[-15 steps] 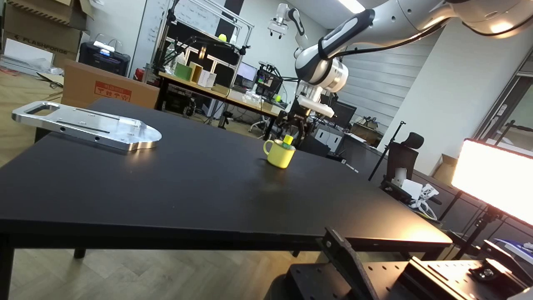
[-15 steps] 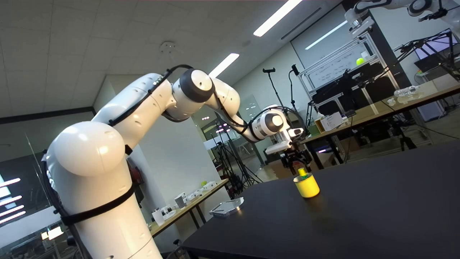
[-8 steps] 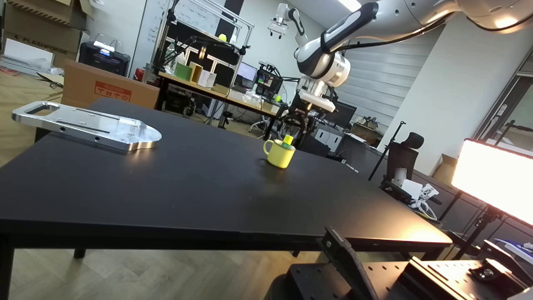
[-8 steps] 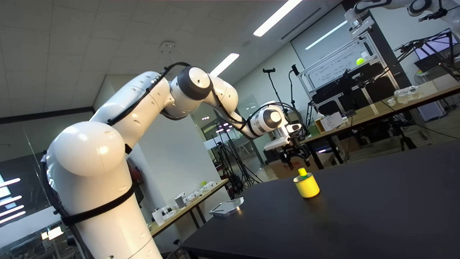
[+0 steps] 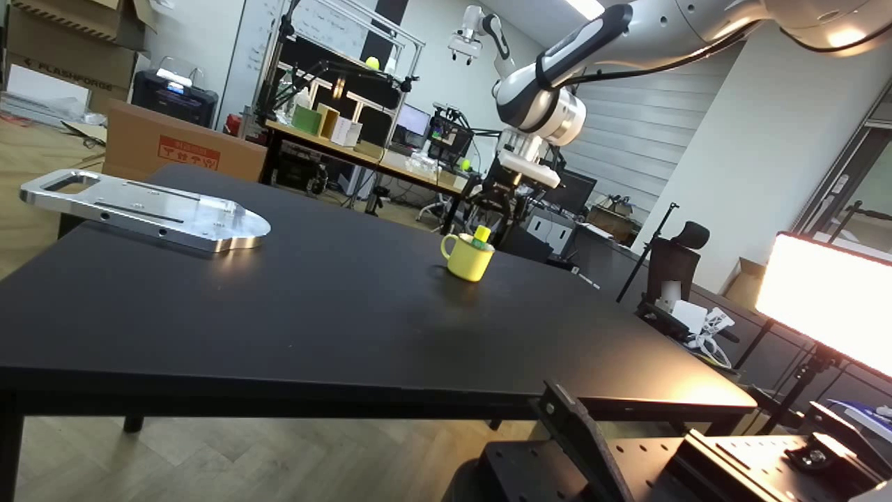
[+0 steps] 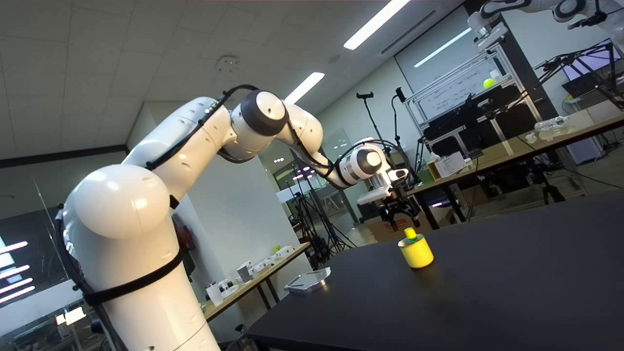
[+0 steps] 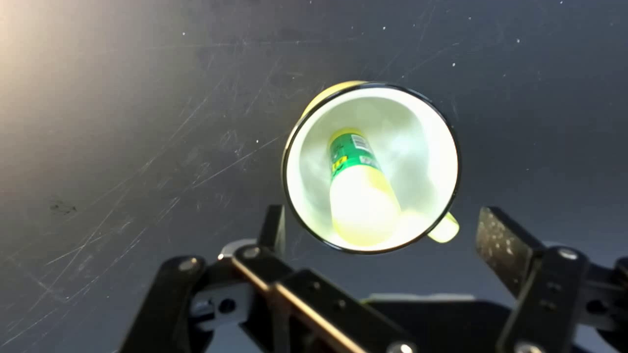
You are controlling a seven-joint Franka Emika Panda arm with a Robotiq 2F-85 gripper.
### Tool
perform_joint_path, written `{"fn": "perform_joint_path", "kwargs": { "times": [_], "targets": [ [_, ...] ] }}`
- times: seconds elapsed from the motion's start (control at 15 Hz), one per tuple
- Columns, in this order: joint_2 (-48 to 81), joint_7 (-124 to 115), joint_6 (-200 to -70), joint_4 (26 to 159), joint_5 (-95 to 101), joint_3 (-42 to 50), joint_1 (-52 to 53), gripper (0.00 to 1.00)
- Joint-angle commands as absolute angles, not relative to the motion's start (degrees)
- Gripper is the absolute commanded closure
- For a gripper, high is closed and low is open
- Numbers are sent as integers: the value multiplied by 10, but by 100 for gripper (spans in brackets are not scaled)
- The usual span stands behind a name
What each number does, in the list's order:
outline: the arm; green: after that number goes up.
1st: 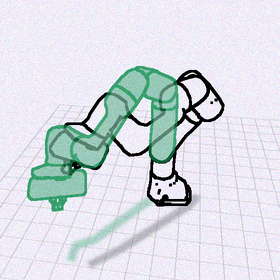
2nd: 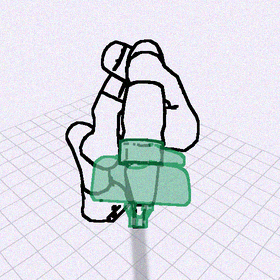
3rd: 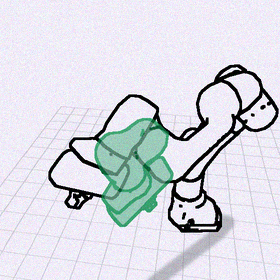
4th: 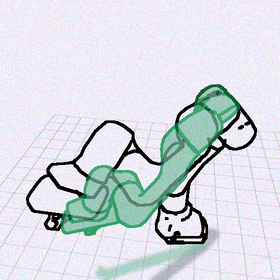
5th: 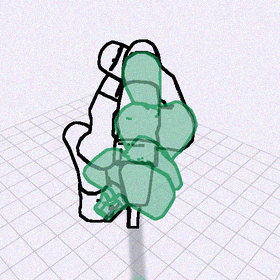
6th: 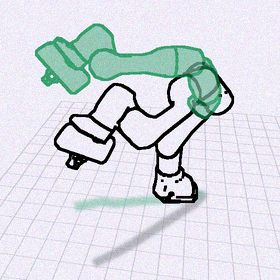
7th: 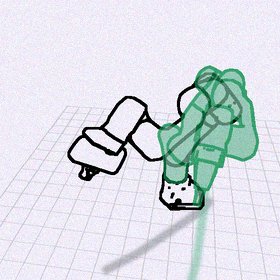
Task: Put the glue stick in the mug, remove the glue stick from the mug, place the glue stick in the mug
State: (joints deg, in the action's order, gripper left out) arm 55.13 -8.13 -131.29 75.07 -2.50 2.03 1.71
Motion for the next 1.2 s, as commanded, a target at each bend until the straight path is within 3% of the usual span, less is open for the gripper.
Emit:
{"fn": "perform_joint_path", "kwargs": {
  "times": [0.0,0.13,0.53,0.73,1.13],
  "targets": [
    [551,-106,-1301,749,-30,22,18,25],
    [552,-106,-1304,750,-29,22,18,32],
    [546,-109,-1303,755,-30,21,19,75],
    [539,-108,-1298,761,-30,20,19,92],
    [473,-94,-1303,819,-18,14,40,92]
  ]
}}
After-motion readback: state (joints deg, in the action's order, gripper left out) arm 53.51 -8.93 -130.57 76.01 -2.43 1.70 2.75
